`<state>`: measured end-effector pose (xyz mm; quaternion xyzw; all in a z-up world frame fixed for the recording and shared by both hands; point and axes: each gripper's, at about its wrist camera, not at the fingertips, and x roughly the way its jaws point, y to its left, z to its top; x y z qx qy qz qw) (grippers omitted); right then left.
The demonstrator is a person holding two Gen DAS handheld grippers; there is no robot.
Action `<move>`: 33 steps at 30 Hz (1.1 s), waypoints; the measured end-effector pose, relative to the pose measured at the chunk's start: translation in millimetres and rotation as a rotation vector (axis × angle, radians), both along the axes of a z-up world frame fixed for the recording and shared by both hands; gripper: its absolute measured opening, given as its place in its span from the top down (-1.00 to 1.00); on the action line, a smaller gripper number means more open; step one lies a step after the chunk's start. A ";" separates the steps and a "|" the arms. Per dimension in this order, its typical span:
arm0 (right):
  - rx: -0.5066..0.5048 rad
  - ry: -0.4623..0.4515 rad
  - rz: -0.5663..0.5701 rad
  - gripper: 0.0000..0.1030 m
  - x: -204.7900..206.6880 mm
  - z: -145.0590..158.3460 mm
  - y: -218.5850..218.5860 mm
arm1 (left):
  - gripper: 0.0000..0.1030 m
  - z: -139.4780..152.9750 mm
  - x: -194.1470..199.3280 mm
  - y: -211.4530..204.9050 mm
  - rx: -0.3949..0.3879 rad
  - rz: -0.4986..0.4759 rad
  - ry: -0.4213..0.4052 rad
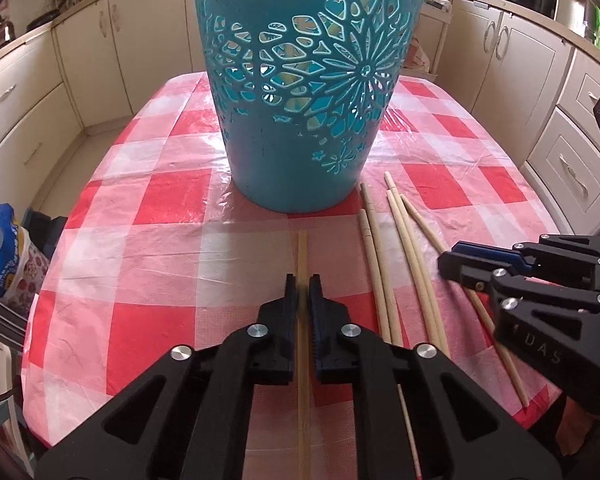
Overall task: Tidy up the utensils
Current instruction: 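Close the left tool on one wooden stick while the right tool grasps another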
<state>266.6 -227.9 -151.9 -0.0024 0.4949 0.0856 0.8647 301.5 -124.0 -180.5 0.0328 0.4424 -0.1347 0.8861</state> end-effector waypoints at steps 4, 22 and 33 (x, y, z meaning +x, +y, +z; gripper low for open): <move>-0.045 0.000 0.019 0.69 1.5 -0.6 5.4 | 0.75 -0.8 -2.4 -4.2 0.021 -0.011 -0.013; -0.030 -0.003 0.018 0.89 -0.3 -1.0 6.3 | 0.91 -1.5 -1.2 -1.8 0.003 -0.014 -0.014; -0.041 0.017 0.046 0.88 2.7 -0.1 5.7 | 0.90 -2.3 -0.4 -3.0 0.001 -0.004 -0.014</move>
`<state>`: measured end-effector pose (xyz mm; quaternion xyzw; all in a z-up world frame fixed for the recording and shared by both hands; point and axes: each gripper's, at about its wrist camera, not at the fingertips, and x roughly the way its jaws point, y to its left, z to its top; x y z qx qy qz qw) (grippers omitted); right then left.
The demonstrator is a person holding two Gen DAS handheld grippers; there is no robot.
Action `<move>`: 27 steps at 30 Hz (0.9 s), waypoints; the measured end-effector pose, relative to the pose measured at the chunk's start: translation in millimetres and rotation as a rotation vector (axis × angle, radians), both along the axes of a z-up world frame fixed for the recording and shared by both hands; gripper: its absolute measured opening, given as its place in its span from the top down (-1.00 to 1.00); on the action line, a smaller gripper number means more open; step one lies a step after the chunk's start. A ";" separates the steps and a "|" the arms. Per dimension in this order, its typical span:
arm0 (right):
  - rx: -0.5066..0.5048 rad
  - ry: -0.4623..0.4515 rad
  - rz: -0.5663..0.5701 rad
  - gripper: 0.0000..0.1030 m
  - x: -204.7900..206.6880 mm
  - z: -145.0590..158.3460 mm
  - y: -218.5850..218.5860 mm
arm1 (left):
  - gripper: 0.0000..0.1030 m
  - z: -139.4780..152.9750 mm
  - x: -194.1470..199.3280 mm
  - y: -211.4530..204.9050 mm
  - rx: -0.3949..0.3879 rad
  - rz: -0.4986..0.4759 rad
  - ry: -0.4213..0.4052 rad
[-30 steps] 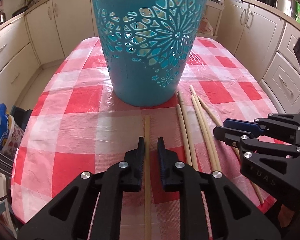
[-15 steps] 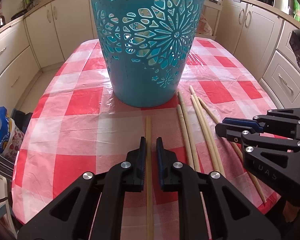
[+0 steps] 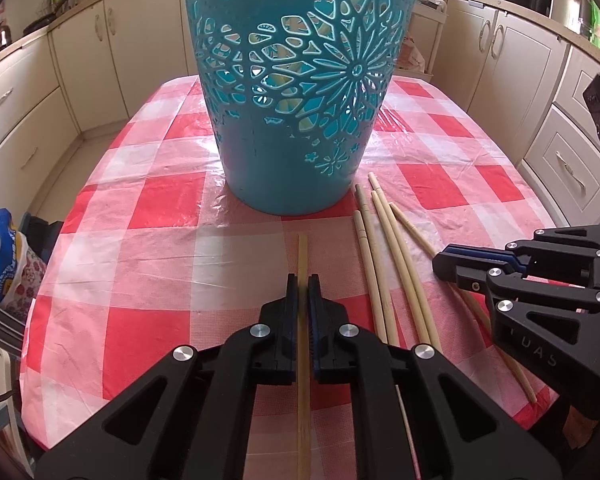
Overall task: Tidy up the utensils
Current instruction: 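Close the left tool on one wooden stick while the right tool grasps another, then lift the stick with the left tool over the basket while the right tool holds its stick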
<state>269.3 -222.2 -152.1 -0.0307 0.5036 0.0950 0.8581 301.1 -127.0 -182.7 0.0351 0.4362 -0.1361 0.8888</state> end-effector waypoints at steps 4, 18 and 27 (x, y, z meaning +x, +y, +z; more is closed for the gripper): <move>0.007 -0.005 -0.011 0.88 -0.5 -0.7 1.1 | 0.90 -0.3 -0.9 0.3 -0.004 -0.001 -0.004; 0.012 0.002 -0.007 0.88 -0.2 -0.2 0.8 | 0.90 -0.6 0.0 3.0 -0.016 0.002 -0.004; 0.098 -0.026 -0.058 0.89 -9.8 -1.8 -10.1 | 0.91 -2.5 11.9 28.8 -0.212 0.001 0.066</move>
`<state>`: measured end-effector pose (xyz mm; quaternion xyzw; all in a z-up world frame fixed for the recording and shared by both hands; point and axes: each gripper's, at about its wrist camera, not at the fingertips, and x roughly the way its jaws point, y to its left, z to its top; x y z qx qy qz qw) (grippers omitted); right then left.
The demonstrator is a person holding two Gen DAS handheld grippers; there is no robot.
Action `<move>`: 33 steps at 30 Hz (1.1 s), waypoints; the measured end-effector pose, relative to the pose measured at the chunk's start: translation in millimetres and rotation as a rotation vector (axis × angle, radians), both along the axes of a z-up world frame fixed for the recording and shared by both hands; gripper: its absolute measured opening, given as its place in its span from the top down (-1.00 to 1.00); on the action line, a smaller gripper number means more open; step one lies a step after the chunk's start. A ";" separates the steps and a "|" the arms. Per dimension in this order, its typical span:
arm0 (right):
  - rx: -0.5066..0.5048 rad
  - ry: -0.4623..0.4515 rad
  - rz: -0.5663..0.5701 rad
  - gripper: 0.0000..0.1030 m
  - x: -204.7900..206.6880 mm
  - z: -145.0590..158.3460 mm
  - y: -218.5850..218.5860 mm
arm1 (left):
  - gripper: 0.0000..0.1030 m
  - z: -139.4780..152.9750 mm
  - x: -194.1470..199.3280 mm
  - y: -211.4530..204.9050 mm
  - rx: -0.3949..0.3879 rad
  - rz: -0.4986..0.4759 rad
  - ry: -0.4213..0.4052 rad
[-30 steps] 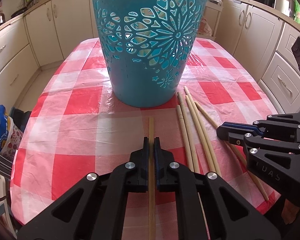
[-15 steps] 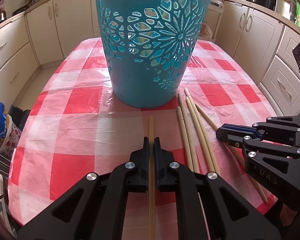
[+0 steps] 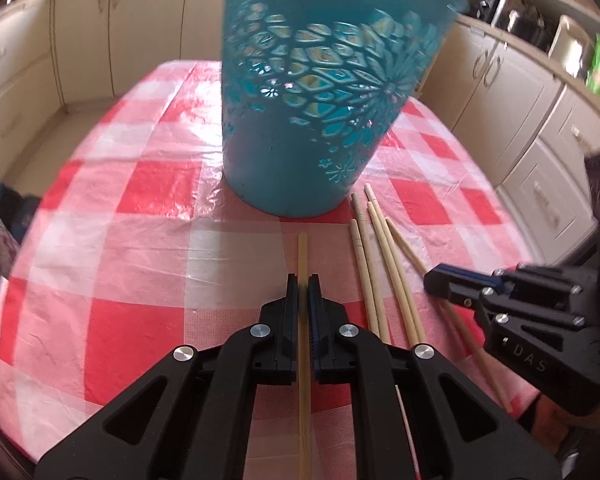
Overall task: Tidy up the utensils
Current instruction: 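Lift the stick with the left tool over the basket while the right tool holds its stick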
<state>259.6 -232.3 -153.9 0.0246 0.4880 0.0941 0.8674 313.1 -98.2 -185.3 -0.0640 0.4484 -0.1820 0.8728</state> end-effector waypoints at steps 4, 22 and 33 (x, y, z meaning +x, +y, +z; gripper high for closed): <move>0.029 -0.005 -0.016 0.89 -4.8 1.8 -9.4 | 0.91 -2.3 6.0 13.3 -0.081 -0.002 0.038; 0.192 -0.067 -0.105 0.89 -18.5 2.5 -38.5 | 0.93 15.5 -0.1 -6.3 -0.031 -0.070 0.001; 0.180 -0.053 -0.087 0.89 -18.4 -1.0 -32.8 | 0.61 6.4 -6.5 -20.2 0.162 -0.117 0.019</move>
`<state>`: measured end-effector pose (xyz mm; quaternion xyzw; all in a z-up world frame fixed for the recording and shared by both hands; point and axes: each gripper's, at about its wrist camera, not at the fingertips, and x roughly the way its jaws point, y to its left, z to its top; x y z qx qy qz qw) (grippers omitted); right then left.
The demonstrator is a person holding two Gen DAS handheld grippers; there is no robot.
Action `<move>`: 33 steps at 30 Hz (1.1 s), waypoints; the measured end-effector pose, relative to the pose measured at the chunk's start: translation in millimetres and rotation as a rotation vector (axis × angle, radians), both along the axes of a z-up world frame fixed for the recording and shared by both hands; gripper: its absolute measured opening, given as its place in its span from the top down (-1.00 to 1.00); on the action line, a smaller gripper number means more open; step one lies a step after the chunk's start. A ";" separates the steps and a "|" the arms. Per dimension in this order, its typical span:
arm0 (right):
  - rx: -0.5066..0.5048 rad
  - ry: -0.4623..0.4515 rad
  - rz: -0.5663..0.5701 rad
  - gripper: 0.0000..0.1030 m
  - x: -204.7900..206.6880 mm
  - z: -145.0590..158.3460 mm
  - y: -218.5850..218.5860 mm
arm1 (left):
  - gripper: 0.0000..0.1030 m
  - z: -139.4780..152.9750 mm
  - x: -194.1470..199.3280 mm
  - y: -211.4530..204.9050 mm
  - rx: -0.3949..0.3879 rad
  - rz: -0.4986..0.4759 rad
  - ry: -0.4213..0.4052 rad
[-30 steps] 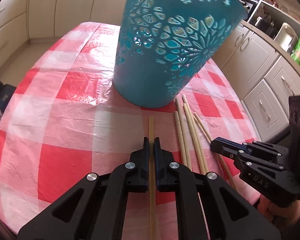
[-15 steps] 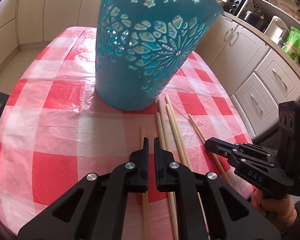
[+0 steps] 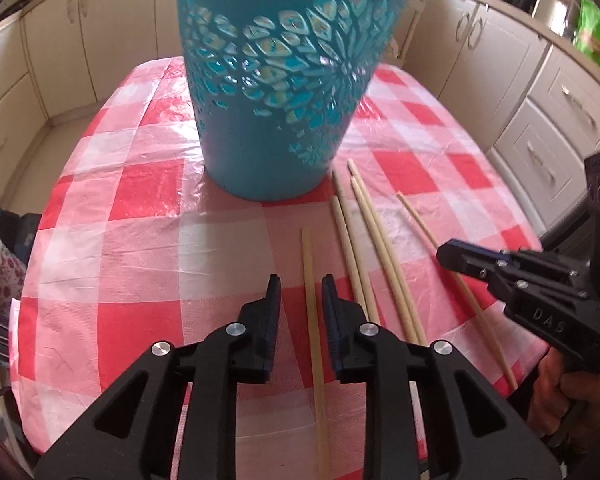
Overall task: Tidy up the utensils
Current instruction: 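Lift the stick with the left tool over the basket while the right tool holds its stick, then lower the stick into the teal basket and open the left tool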
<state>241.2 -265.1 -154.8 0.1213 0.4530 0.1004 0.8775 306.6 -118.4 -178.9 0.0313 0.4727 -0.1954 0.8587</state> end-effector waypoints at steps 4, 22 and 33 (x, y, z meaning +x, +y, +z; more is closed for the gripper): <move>-0.012 0.002 0.008 0.89 1.2 -2.1 1.8 | 0.91 -1.4 -8.0 -13.2 0.109 -0.060 -0.058; 0.179 -0.027 -0.065 0.89 -3.6 -13.0 -21.9 | 0.92 198.6 21.9 43.9 -0.324 -0.059 -0.452; 0.194 -0.028 -0.056 0.89 -0.9 -13.8 -20.9 | 0.92 194.4 62.2 37.3 -0.449 -0.022 -0.464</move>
